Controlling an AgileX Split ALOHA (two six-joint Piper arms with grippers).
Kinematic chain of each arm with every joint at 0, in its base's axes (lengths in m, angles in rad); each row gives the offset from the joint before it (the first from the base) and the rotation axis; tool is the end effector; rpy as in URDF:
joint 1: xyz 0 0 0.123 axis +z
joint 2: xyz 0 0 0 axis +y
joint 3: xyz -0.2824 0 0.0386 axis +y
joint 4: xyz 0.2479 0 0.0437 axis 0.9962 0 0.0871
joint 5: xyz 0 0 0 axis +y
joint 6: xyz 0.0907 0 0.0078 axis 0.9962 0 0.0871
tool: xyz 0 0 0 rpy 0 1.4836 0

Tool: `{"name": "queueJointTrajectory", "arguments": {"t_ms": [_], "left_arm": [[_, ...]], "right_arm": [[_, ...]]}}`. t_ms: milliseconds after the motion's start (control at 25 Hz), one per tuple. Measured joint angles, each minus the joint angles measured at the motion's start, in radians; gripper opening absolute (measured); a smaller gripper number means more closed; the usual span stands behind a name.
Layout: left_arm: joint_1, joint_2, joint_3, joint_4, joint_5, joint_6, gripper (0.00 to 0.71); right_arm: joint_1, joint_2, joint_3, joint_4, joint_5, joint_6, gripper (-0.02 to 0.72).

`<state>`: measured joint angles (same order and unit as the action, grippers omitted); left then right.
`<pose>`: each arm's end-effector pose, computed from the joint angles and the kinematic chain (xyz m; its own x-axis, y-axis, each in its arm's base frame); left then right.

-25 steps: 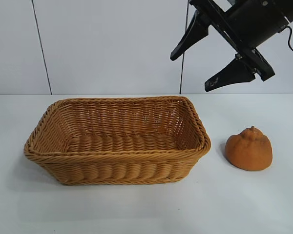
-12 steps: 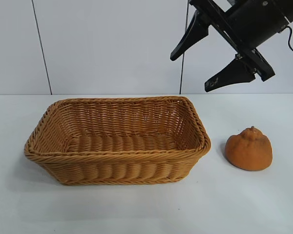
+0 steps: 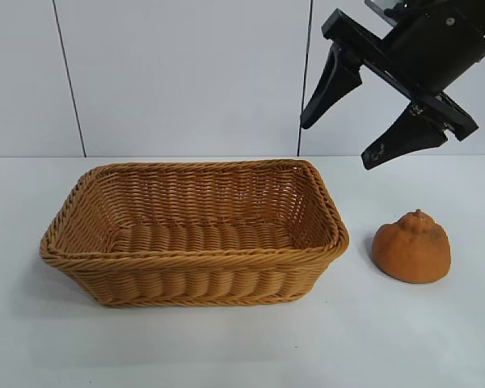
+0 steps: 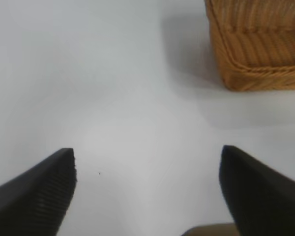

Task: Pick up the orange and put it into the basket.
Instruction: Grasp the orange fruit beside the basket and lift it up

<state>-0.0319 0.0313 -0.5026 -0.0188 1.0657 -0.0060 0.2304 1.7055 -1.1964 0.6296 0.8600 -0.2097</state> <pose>-0.0006 -0.0015 0.2776 -0.4861 0.0004 -0.8739 0.0389 0.9990 -0.0212 0.3268 0.1184 0.2398 -0.9603 -0.0121 -0.2788 -0.1531 0.8582 0.4899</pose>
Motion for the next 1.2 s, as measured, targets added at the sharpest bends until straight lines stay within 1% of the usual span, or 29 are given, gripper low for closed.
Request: {"name": "queueJointTrajectory", "arguments": {"t_ms": [40, 160, 200, 280, 360, 400, 560, 600, 680, 720, 800, 920, 1040, 1200], "left_arm": [[0.0, -0.024, 0.0, 0.0, 0.001, 0.0, 0.573], [0.0, -0.036, 0.0, 0.0, 0.001, 0.0, 0.573], [0.0, -0.036, 0.0, 0.0, 0.001, 0.0, 0.573], [0.0, -0.036, 0.0, 0.0, 0.001, 0.0, 0.573], [0.0, -0.036, 0.0, 0.0, 0.001, 0.0, 0.573], [0.0, -0.036, 0.0, 0.0, 0.001, 0.0, 0.573], [0.0, -0.036, 0.0, 0.0, 0.001, 0.0, 0.573], [0.0, -0.036, 0.0, 0.0, 0.001, 0.0, 0.573], [0.0, -0.036, 0.0, 0.0, 0.001, 0.0, 0.573], [0.0, -0.036, 0.0, 0.0, 0.001, 0.0, 0.573], [0.0, -0.036, 0.0, 0.0, 0.001, 0.0, 0.573], [0.0, -0.036, 0.0, 0.0, 0.001, 0.0, 0.573], [0.0, -0.036, 0.0, 0.0, 0.0, 0.0, 0.573], [0.0, -0.036, 0.0, 0.0, 0.0, 0.0, 0.573]], "right_arm": [[0.0, 0.0, 0.0, -0.005, 0.002, 0.002, 0.547], [0.0, 0.0, -0.004, -0.022, 0.005, 0.002, 0.547], [0.0, 0.0, -0.01, -0.035, 0.011, 0.003, 0.547], [0.0, 0.0, -0.037, -0.088, 0.029, 0.014, 0.547], [0.0, 0.0, -0.077, -0.164, 0.051, 0.047, 0.547], [0.0, -0.001, -0.098, -0.217, 0.061, 0.076, 0.547], [0.0, -0.002, -0.163, -0.462, 0.111, 0.224, 0.547], [-0.005, -0.002, -0.17, -0.511, 0.121, 0.247, 0.547], [-0.027, -0.002, -0.175, -0.556, 0.138, 0.269, 0.547], [-0.045, -0.001, -0.176, -0.561, 0.142, 0.272, 0.547], [-0.079, 0.003, -0.176, -0.552, 0.151, 0.271, 0.547], [-0.121, 0.028, -0.179, -0.507, 0.153, 0.248, 0.547], [-0.13, 0.078, -0.179, -0.478, 0.153, 0.225, 0.547], [-0.13, 0.181, -0.179, -0.47, 0.15, 0.219, 0.547]]}}
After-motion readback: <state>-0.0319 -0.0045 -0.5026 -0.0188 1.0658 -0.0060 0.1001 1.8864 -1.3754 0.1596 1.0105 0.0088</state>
